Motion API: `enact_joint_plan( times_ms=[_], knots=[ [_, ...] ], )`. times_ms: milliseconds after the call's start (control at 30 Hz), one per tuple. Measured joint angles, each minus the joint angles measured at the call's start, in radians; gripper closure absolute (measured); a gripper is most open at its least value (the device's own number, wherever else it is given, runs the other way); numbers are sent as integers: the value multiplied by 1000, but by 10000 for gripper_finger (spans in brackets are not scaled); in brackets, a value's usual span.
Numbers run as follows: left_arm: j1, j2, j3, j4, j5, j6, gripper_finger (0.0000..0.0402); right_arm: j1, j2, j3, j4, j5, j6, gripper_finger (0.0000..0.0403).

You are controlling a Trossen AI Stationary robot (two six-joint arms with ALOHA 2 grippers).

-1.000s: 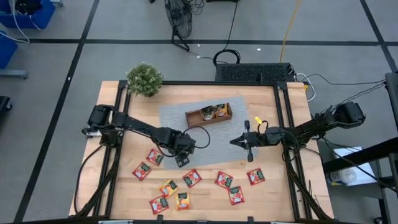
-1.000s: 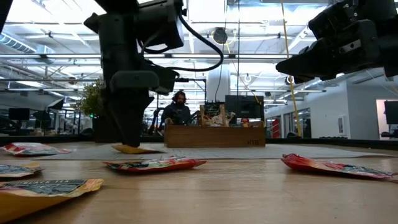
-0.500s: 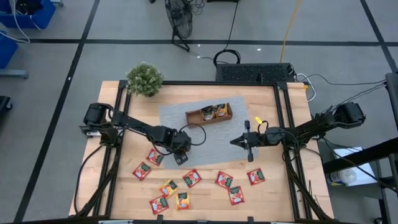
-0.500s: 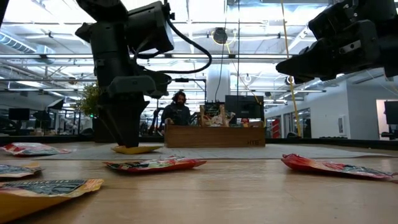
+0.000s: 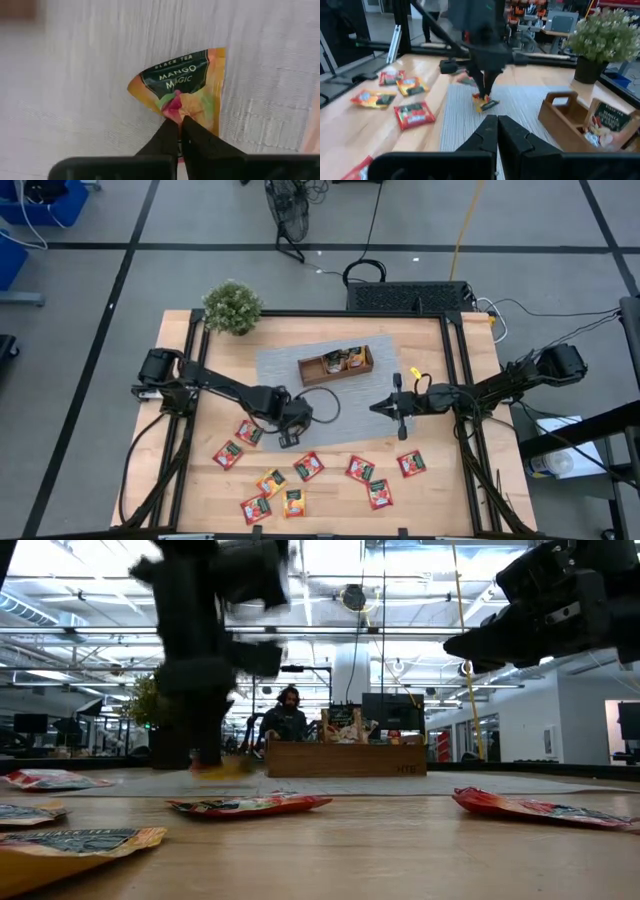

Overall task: Pick & Place Tea
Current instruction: Put the yellow tea bag into the right section of the wooden organizer

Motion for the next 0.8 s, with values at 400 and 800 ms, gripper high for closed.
enact_joint_plan(
  times_ms=[400,800],
  knots=[
    [-75,-20,134,392,-595,691,395,-60,186,24,213,86,140,389],
    [7,-20,134,479,-606,840,394,-157,403,247,235,-33,219,226]
  ],
)
